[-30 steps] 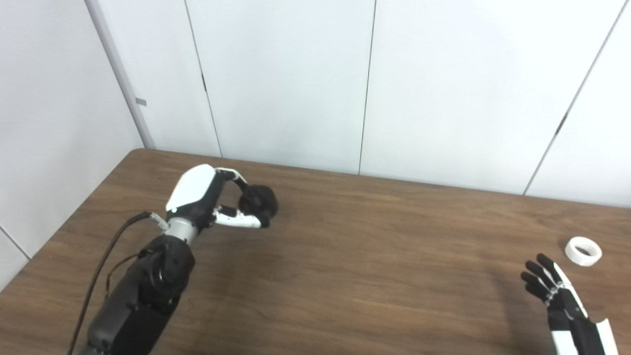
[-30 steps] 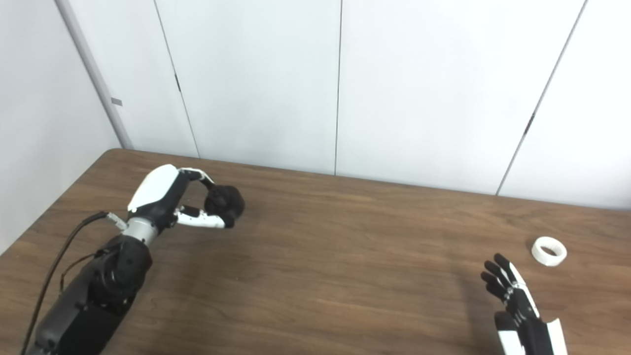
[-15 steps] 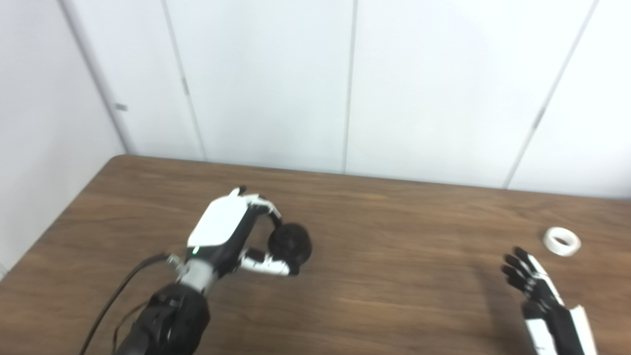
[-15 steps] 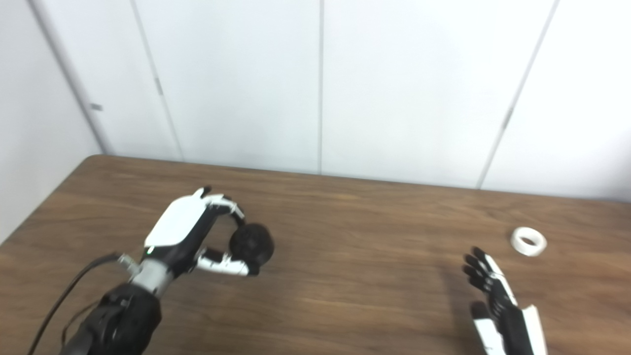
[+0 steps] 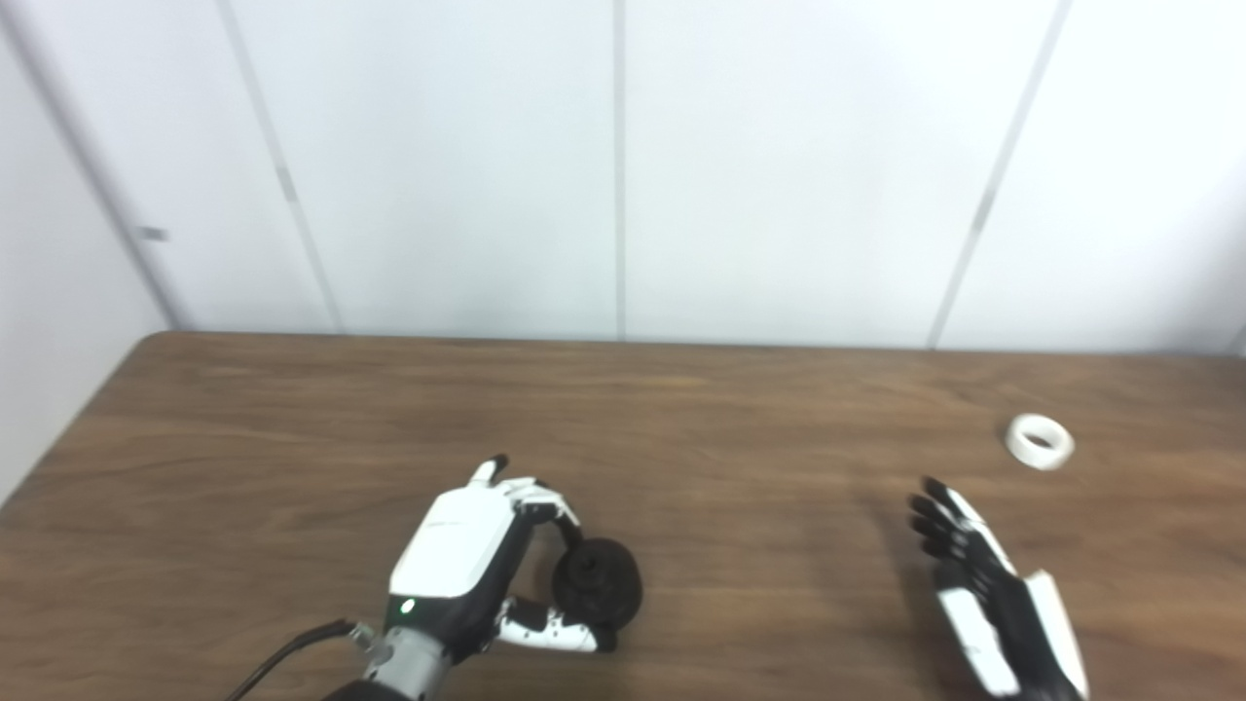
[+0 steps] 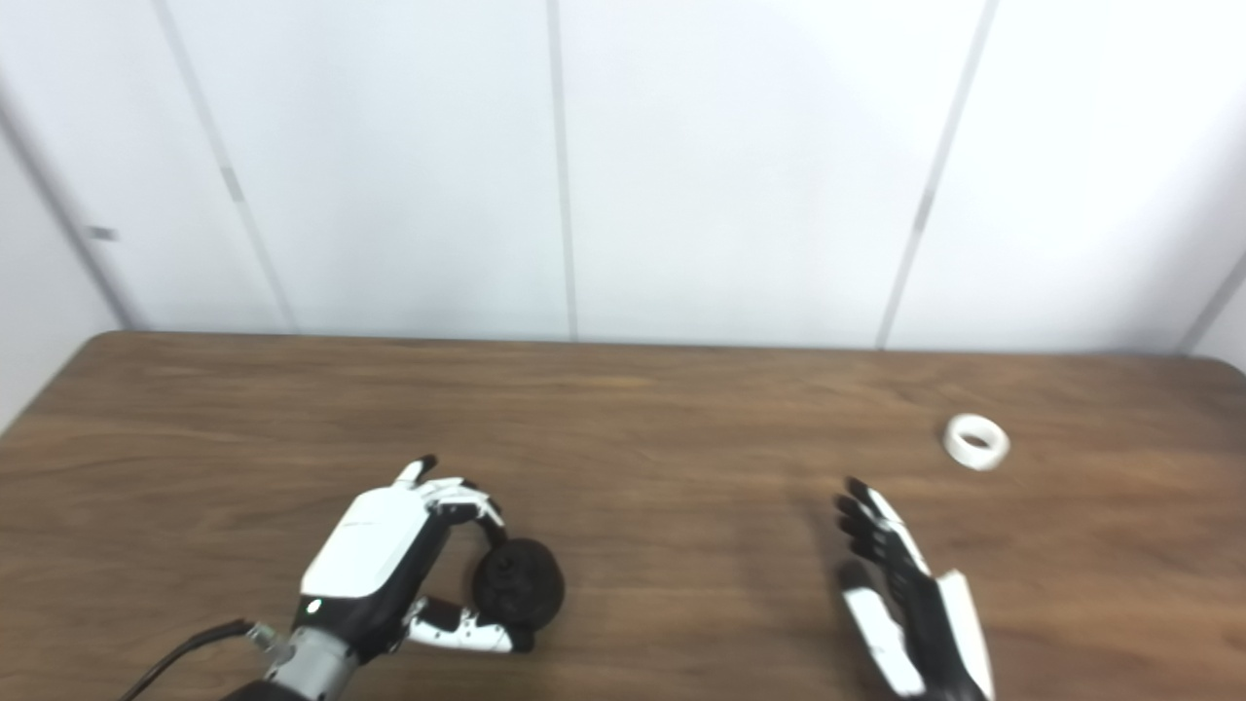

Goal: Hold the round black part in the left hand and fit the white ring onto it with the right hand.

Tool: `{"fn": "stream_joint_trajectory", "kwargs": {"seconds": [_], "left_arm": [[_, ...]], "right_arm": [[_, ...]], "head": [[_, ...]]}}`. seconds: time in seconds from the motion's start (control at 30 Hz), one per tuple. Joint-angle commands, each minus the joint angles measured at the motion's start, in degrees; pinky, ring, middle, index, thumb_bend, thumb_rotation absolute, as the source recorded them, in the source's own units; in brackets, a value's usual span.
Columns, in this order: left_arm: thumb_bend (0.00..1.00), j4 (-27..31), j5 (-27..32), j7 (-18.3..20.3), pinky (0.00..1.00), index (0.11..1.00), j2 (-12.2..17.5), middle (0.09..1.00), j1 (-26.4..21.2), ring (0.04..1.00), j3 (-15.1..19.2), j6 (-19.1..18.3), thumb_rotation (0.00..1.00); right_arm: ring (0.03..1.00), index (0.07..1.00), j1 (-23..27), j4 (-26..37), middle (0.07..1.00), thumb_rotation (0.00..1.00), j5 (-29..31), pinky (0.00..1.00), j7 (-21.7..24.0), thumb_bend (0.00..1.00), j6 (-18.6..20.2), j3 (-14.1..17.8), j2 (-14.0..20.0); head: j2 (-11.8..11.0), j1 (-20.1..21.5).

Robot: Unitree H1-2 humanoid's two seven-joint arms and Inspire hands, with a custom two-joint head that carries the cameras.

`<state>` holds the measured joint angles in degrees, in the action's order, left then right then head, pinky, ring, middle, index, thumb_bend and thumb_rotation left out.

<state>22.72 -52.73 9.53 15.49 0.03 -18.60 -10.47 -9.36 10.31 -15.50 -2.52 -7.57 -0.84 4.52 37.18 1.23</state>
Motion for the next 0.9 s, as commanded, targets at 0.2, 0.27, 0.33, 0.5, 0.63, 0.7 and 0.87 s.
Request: {"fn": "stream_joint_trajectory", "kwargs": {"seconds": [0.2,0.27,0.33,0.5,0.63,0.7,0.87], "left_arm": [[0.52,-0.5,-3.4,-0.5,1.0,0.481,0.0,0.736,0.4,0.847,-1.5,4.1,0.05],[0.52,-0.7,-3.9,-0.3,1.0,0.481,0.0,0.736,0.6,0.849,-1.8,4.4,0.05],[0.52,-1.1,-3.8,-0.6,1.0,0.481,0.2,0.733,0.9,0.845,-2.0,5.2,0.05],[0.52,-1.8,-4.0,0.4,1.0,0.482,0.0,0.737,2.1,0.856,-2.1,5.8,0.05],[0.52,-2.2,-5.6,1.5,1.0,0.482,0.1,0.743,2.7,0.865,-2.7,5.4,0.05],[0.52,-2.5,-6.4,1.9,1.0,0.482,0.4,0.746,2.8,0.863,-3.2,5.5,0.05],[0.52,-2.7,-8.2,3.8,1.0,0.484,0.7,0.75,2.5,0.864,-3.9,5.1,0.05]], "right_arm": [[0.852,0.913,-4.0,1.1,0.883,1.0,-0.3,0.83,-1.4,0.49,2.7,-2.7,-3.3],[0.85,0.911,-3.9,1.4,0.88,1.0,-0.5,0.82,-1.8,0.49,3.1,-2.9,-3.3],[0.844,0.907,-3.9,2.0,0.877,1.0,-0.8,0.82,-2.0,0.48,3.7,-3.2,-3.3],[0.841,0.905,-3.9,3.0,0.872,1.0,-0.5,0.82,-2.6,0.47,4.2,-3.9,-3.0],[0.837,0.902,-3.9,3.8,0.865,1.0,-0.7,0.82,-2.9,0.48,5.1,-4.1,-2.7],[0.834,0.903,-3.7,3.9,0.862,1.0,-0.8,0.82,-2.9,0.49,5.3,-4.2,-2.5],[0.833,0.903,-3.6,4.1,0.861,1.0,-0.7,0.82,-3.0,0.49,5.8,-4.1,-2.5]], "head": [[2.5,1.4],[2.8,1.4],[3.3,1.5],[4.7,1.6],[5.7,1.5],[6.1,1.3],[6.4,1.3]]}}
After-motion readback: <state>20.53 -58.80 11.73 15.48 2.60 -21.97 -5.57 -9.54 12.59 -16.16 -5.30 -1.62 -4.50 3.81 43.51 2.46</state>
